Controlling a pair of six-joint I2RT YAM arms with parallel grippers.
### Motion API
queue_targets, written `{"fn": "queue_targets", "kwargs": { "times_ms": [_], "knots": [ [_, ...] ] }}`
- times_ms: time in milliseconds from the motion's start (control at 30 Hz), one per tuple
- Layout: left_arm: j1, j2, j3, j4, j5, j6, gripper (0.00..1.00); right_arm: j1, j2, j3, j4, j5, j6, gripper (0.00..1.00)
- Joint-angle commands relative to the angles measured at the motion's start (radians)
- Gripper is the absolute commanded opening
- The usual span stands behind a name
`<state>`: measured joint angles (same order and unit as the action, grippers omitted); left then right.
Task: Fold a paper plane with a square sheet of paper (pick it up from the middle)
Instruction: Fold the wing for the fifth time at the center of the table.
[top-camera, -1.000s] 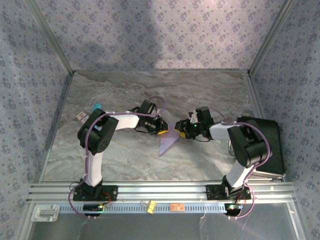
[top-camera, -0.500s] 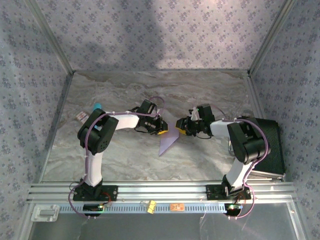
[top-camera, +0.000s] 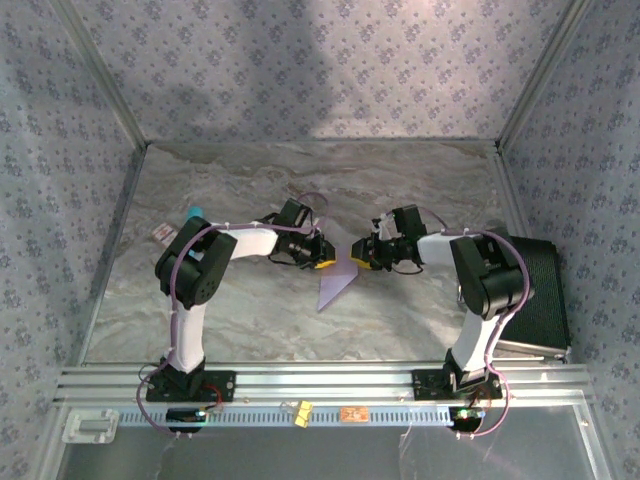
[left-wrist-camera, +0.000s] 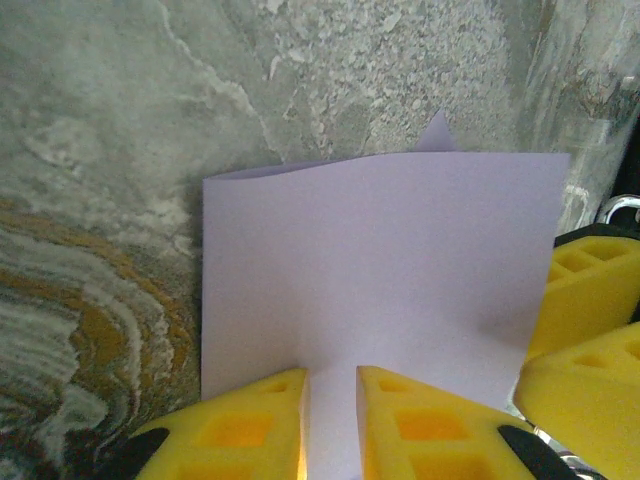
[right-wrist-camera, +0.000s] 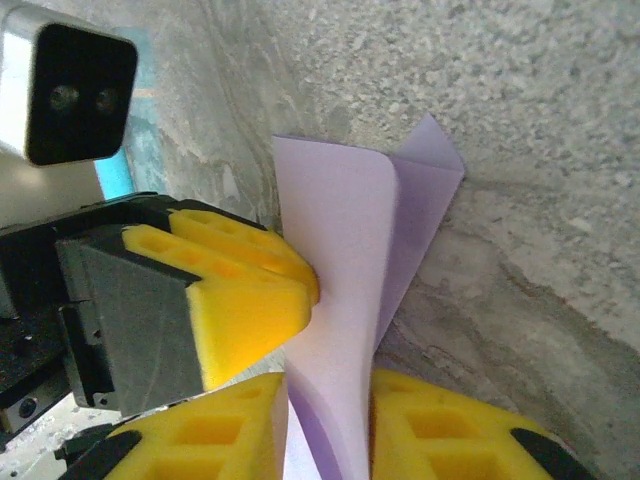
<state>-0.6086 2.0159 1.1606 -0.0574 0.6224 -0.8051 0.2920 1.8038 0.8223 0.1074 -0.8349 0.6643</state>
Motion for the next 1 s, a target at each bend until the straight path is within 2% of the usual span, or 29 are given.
{"fn": "queue_targets", "kwargs": {
  "times_ms": [0,133,400,500,667,800,967],
  "knots": [
    [0.007,0.024,0.013,-0.036,-0.007,-0.002,0.2,-0.004,0.027,0.021,-0.034,-0.026,-0.026,0.26],
    [0.006,0.021,0.005,-0.025,-0.005,-0.01,0.2,-0.004,0.032,0.018,-0.039,-0.022,-0.027,0.25],
    [0.007,0.003,0.007,-0.007,-0.003,-0.021,0.21,-0.002,0.024,0.016,-0.063,0.002,-0.028,0.1],
    [0.007,-0.05,-0.01,-0.001,-0.029,-0.019,0.26,0.0,-0.003,-0.007,-0.027,0.007,0.002,0.06],
    [0.003,-0.194,-0.069,-0.025,-0.142,0.012,0.43,0.012,-0.078,-0.074,0.06,0.078,0.146,0.03],
    [-0.03,-0.294,-0.115,-0.066,-0.236,0.07,0.46,0.03,-0.122,-0.129,0.126,0.152,0.291,0.01],
    [-0.14,-0.401,-0.178,-0.111,-0.423,0.157,0.47,0.052,-0.17,-0.168,0.181,0.208,0.431,0.0]
  ]
}}
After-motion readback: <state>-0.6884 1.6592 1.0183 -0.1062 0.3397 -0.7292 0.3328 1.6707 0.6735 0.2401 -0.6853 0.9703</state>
